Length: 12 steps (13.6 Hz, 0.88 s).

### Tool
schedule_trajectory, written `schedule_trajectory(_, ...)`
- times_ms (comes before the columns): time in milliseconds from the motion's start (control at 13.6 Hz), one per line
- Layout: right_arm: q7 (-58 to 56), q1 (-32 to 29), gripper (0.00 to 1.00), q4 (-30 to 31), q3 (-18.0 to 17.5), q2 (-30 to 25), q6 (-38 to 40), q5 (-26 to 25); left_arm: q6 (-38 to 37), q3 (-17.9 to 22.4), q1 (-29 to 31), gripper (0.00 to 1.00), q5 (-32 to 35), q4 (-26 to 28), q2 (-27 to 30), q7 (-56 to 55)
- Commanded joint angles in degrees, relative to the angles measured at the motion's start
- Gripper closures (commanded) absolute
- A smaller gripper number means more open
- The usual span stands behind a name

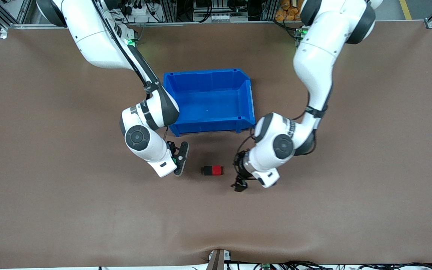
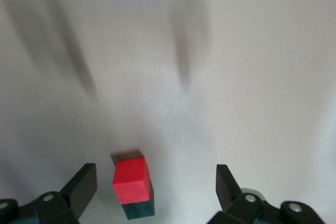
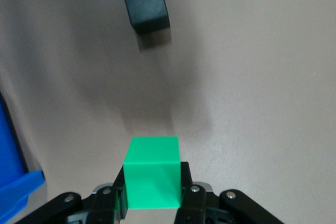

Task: Attach green and red cubes to black cube
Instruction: 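Open the left gripper and lift it away from the red cube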

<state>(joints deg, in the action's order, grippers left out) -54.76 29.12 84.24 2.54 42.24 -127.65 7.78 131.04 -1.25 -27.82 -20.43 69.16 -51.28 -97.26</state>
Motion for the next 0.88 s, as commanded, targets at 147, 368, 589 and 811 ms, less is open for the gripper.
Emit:
schedule_trajectory(147, 2.37, 2.25, 1.0, -8.73, 0.45, 5.74, 0.56, -0.31, -8.41, -0.07, 5.31, 0.0, 4.25, 1.15, 5.92, 8.54)
schedule_trajectory(368, 3.34, 3.22, 1.0, -11.46, 0.54, 8.2, 0.47, -0.31, -15.18, 0.1, 8.65, 0.0, 7.94, 1.16, 9.26, 21.2)
schedule_trajectory(589, 3.43, 4.53, 1.0, -13.67, 0.72, 10.57, -0.49, -0.57, -19.67, -0.07, 12.43, 0.0, 14.7, 1.16, 13.04, 32.26)
schedule_trajectory(811, 6.31, 5.33, 1.0, -13.58, 0.72, 11.37, -2.08, -2.76, -24.76, 0.02, 15.16, 0.0, 17.53, 1.16, 16.38, 44.4)
